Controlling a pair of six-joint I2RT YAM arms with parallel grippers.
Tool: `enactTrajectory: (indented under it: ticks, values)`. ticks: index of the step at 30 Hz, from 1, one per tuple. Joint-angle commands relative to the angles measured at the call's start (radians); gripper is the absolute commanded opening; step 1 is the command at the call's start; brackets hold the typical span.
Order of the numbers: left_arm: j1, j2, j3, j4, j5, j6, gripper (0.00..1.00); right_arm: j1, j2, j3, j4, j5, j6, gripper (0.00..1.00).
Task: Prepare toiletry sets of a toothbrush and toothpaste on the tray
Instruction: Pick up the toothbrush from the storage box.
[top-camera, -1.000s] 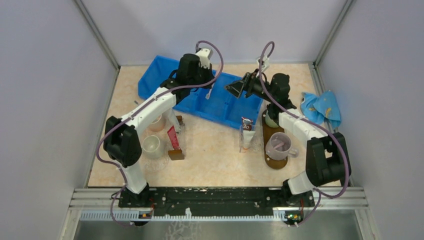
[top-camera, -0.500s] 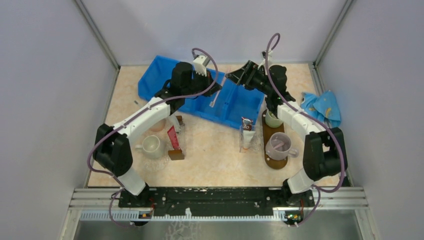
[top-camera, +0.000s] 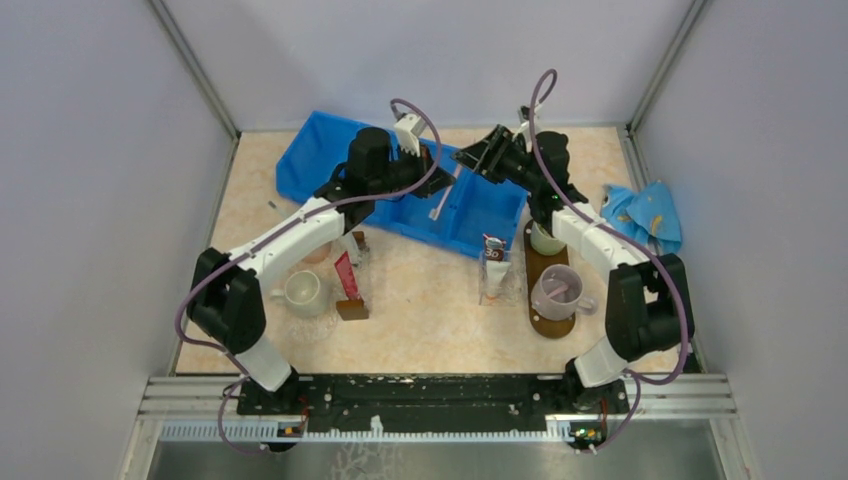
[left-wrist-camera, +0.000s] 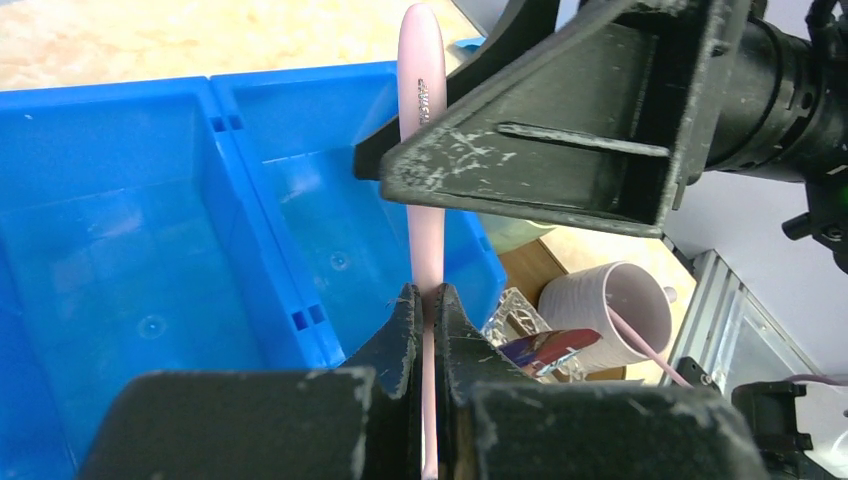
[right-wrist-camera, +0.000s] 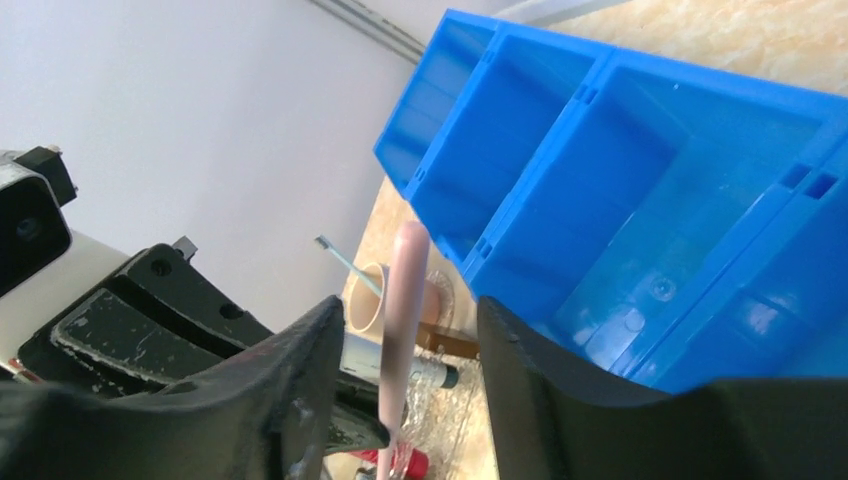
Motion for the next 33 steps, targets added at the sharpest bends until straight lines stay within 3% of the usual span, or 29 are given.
enactTrajectory:
  ticks: [1,3,5,6,9,12,17,20,25,29,33]
  values:
    - [-0.027,-0.023,0.014,0.021,0.005,0.002,0.00,0.021,0.007,0.041,0.025,-0.009,0.050,0.44]
    - [-0.039,-0.026,0.015,0.015,-0.008,0.011,0.00,0.021,0.000,0.030,0.027,-0.012,0.073,0.26]
    - [-0.047,-0.036,0.009,0.017,-0.011,0.015,0.00,0.019,-0.013,0.012,0.043,-0.024,0.112,0.00]
    - [-0.049,-0.047,-0.003,0.025,-0.010,0.014,0.04,0.017,-0.020,0.000,0.058,-0.034,0.132,0.00]
    - [-0.051,-0.118,-0.089,0.107,0.003,-0.004,0.31,0.000,-0.054,-0.044,0.113,-0.070,0.208,0.00]
    - [-0.051,-0.243,-0.263,0.280,0.035,-0.030,0.52,-0.034,-0.091,-0.103,0.220,-0.136,0.319,0.00]
    - [-0.035,-0.426,-0.531,0.544,0.084,-0.116,0.98,-0.074,-0.118,-0.151,0.369,-0.294,0.430,0.00]
    - [0.012,-0.445,-0.584,0.598,0.220,-0.286,0.99,-0.074,-0.120,-0.175,0.449,-0.401,0.449,0.00]
    - [0.021,-0.367,-0.628,0.848,0.442,-0.553,1.00,-0.065,-0.139,-0.218,0.528,-0.455,0.434,0.00]
    - [-0.021,-0.322,-0.596,0.795,0.425,-0.545,0.95,-0.035,-0.162,-0.218,0.528,-0.457,0.403,0.00]
    - [-0.067,-0.268,-0.550,0.733,0.407,-0.533,0.82,-0.012,-0.185,-0.227,0.480,-0.440,0.347,0.00]
